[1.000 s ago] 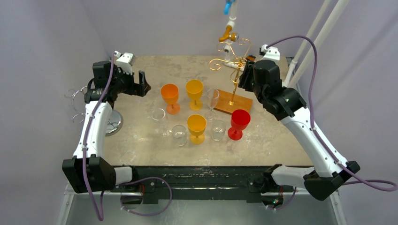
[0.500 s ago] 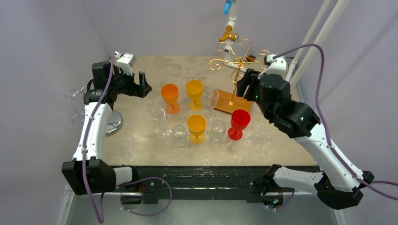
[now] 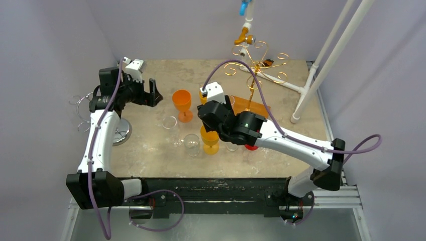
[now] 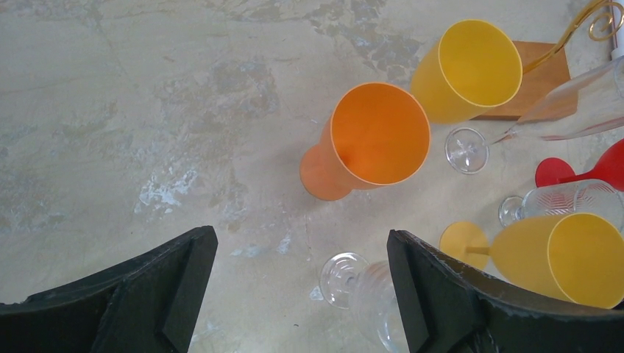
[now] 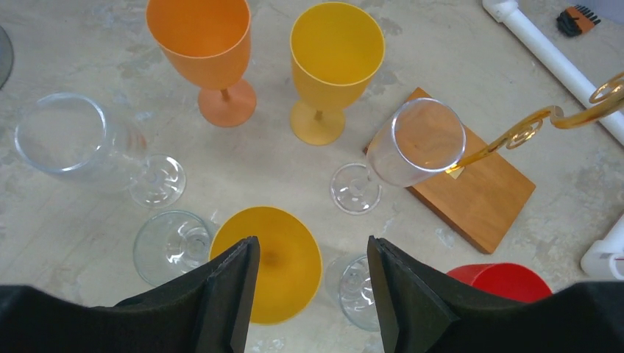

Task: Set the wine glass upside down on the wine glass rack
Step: Pick up the wine glass at the center of the board.

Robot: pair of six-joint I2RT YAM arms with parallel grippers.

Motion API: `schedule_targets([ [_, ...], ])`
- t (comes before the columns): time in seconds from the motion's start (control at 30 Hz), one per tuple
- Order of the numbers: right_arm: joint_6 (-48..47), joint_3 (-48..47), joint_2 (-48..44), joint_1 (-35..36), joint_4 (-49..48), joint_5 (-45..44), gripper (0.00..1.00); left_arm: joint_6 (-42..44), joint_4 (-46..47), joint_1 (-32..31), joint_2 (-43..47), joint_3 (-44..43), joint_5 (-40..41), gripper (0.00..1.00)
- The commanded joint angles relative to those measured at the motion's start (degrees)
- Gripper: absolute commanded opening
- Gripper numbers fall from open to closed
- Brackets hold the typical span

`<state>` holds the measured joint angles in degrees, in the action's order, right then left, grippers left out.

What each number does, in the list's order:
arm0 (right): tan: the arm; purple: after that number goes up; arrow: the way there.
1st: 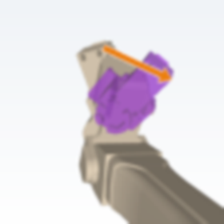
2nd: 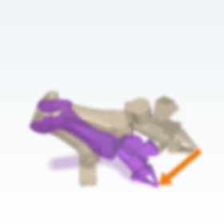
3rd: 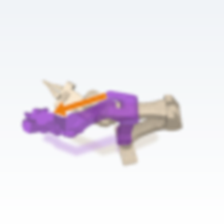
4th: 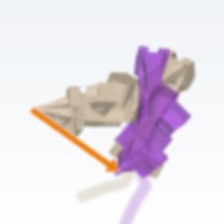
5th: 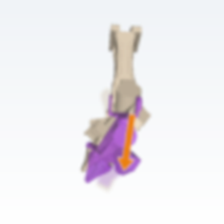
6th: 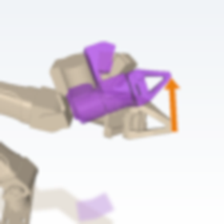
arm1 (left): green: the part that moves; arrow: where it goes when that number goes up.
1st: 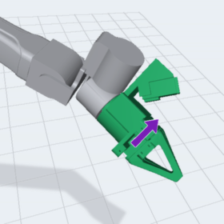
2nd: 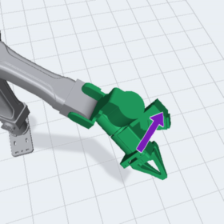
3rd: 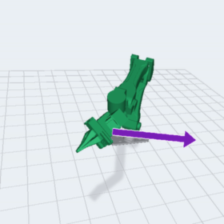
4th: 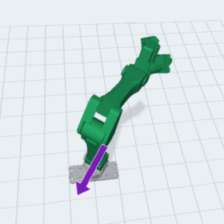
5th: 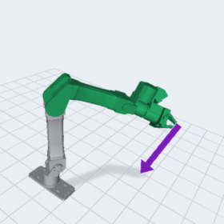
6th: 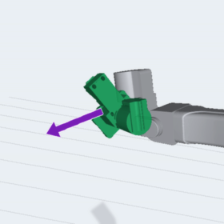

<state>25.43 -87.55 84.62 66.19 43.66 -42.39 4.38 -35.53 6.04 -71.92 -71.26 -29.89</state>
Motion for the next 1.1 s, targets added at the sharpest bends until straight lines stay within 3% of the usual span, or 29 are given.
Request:
schedule_targets([
  [0.0, -5.3, -7.2, 2.7, -1.7, -0.5, -0.6, 0.64, 0.4, -0.9, 0.2, 2.0, -1.9, -0.8, 0.93],
  [0.37, -10.3, -8.8, 8.2, -9.2, -3.5, 4.3, 0.62, 0.9, -1.0, 0.3, 2.0, -1.2, -0.6, 0.93],
  [0.57, -12.2, -7.4, 8.8, -12.2, -6.2, 4.7, 0.53, 1.3, -1.1, 0.2, 2.5, -0.5, -2.5, 0.93],
  [1.07, -13.2, -3.8, 12.1, -13.4, -8.7, 4.1, 0.52, 1.5, -2.1, 0.2, 2.4, -1.5, -1.8, 0.94],
])
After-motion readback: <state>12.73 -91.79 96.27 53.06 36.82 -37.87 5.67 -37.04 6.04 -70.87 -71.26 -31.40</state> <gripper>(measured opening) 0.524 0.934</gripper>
